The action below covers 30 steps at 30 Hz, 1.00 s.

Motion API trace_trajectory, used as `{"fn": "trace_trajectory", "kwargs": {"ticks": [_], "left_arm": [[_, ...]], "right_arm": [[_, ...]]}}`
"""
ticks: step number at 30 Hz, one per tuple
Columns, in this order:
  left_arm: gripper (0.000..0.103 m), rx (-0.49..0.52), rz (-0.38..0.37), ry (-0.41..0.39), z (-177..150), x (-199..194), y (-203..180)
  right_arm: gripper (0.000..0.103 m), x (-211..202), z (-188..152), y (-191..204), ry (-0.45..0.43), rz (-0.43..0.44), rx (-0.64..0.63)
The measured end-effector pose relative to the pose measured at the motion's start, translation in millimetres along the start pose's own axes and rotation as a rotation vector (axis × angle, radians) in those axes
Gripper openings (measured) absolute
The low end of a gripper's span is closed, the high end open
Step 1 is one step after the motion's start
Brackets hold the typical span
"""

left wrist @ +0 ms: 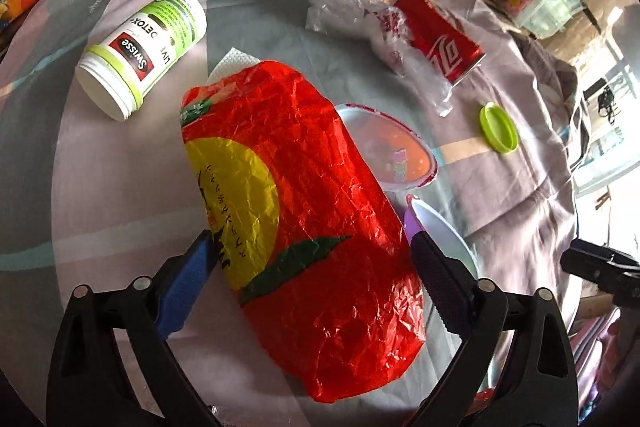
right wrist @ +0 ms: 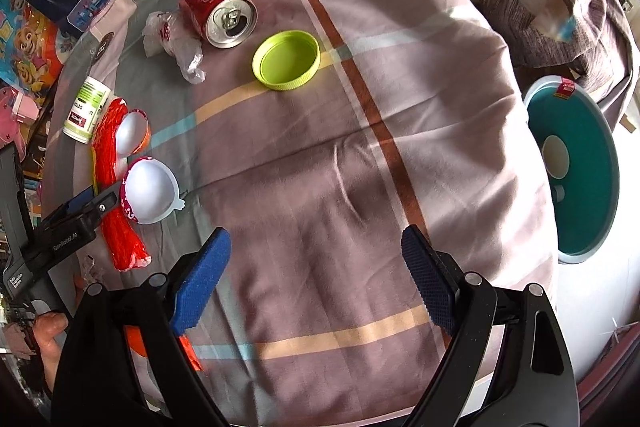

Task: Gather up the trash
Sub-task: 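Grasp the red plastic bag with the left gripper while the right grasps the orange wrapper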

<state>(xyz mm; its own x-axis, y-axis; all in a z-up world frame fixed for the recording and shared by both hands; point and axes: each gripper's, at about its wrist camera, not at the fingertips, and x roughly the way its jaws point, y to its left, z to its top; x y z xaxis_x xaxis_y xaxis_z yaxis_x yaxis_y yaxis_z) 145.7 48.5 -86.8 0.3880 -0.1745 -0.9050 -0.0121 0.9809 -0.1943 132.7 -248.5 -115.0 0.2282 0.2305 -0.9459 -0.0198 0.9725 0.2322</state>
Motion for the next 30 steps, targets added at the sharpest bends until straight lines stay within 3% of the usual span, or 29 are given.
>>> {"fn": "trace_trajectory", "kwargs": {"ticks": [1,4,7,20,30], "left_arm": [[0.074,0.01,0.012,-0.007,-1.1,-1.8,-0.2],[0.049,0.004,0.026,-0.028,-4.0,-10.0,3.9],[0.034,-0.004,0.017,-0.054,-6.1,-22.8,9.1],[0.03,0.014,-0.02,-0.15,-38.6,-84.5,29.2],[0.031,0.016,-0.046,-0.169,-67.4,-100.1,43.3]], "right_arm": [[0.083,0.7,-1.4,0.9,0.001,0.0,-0.002],[0.083,1.6,-6.5,5.5,0.007,0.005,-0.012],[0.083,1.0,-13.4,14.4,0.013,0.02,-0.036],[0.083,1.3,-74.2,85.7,0.092,0.172,-0.198],[0.083,28.6,-97.9,139.3,0.135,0.183,-0.3]]}}
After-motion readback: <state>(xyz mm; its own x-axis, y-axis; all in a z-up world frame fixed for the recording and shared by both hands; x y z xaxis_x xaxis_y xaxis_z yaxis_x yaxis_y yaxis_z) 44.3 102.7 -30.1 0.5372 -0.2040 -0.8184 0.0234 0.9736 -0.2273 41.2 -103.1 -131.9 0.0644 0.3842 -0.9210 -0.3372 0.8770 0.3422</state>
